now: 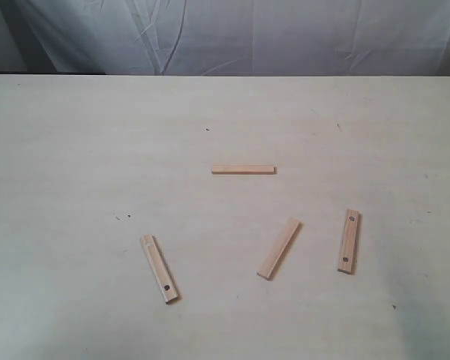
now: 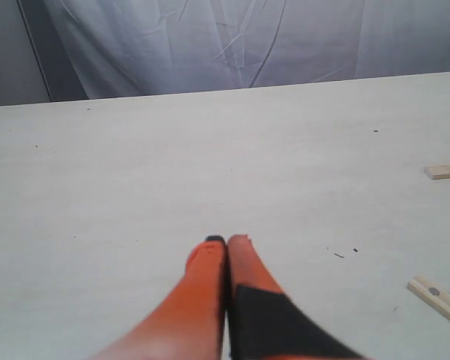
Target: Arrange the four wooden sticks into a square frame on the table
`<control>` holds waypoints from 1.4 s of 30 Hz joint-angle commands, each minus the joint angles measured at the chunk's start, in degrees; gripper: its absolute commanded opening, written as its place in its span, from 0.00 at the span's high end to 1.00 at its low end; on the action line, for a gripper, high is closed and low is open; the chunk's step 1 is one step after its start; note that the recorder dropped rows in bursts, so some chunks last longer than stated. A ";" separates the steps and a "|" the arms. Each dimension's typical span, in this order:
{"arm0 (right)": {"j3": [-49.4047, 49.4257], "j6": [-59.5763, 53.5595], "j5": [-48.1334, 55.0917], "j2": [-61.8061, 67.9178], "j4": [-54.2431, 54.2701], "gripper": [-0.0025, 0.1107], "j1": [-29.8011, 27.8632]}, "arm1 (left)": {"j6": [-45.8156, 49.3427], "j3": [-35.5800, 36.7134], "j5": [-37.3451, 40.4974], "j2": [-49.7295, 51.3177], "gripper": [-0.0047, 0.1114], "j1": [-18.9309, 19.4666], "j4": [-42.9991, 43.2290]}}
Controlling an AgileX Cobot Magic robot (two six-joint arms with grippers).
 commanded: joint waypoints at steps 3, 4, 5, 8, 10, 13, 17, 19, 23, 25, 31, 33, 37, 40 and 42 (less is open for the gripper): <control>-10.98 -0.22 17.95 8.50 -0.60 0.99 -0.14 | -0.03 0.22 -0.66 -0.35 0.96 0.03 0.00; -12.47 -0.22 21.09 10.26 -0.39 0.99 -0.14 | -0.03 0.22 -0.66 -0.35 0.96 0.03 0.00; -14.26 0.21 24.16 12.60 -0.24 0.99 -0.14 | -0.03 0.22 -0.66 -0.35 0.96 0.03 0.00; -18.12 2.77 31.25 19.47 -0.24 0.99 -0.14 | -0.03 0.22 -0.66 -0.35 0.96 0.03 0.00; -18.80 2.77 32.85 23.50 -0.24 0.99 -0.14 | -0.03 0.22 -0.66 -0.35 0.96 0.03 0.00; -18.80 2.77 32.56 28.80 0.82 0.99 -0.14 | -0.03 0.22 -0.66 -0.35 0.96 0.03 0.00; -18.80 2.77 31.74 32.76 0.71 0.99 -0.14 | -0.03 0.22 -0.66 -0.35 0.96 0.03 0.00; -18.80 2.77 31.06 33.56 0.71 0.99 -0.14 | -0.03 0.22 -0.66 -0.35 0.96 0.03 0.00; -18.80 2.77 29.94 34.56 0.87 0.99 -0.14 | -0.03 0.22 -0.66 -0.35 0.96 0.03 0.00; -18.80 2.77 27.71 35.08 0.87 0.99 -0.14 | -0.03 0.22 -0.66 -0.35 0.96 0.03 0.00; -18.80 7.16 18.05 39.68 1.31 0.99 -0.14 | -0.03 0.22 -0.66 -0.35 0.96 0.03 1.96; -18.80 7.51 15.01 41.73 1.31 0.99 -0.14 | -0.03 0.22 -0.78 -0.35 0.96 0.03 2.60; -18.80 7.51 9.59 45.32 3.63 0.99 -0.14 | -0.03 0.22 -5.48 -0.35 0.96 0.03 3.47; -18.80 7.51 6.97 48.83 5.54 0.99 -0.14 | -0.03 0.22 -18.27 -0.35 0.96 0.03 3.60; -18.80 7.51 6.69 49.52 7.23 0.99 -0.14 | -0.03 0.22 -24.56 -0.35 0.96 0.03 3.60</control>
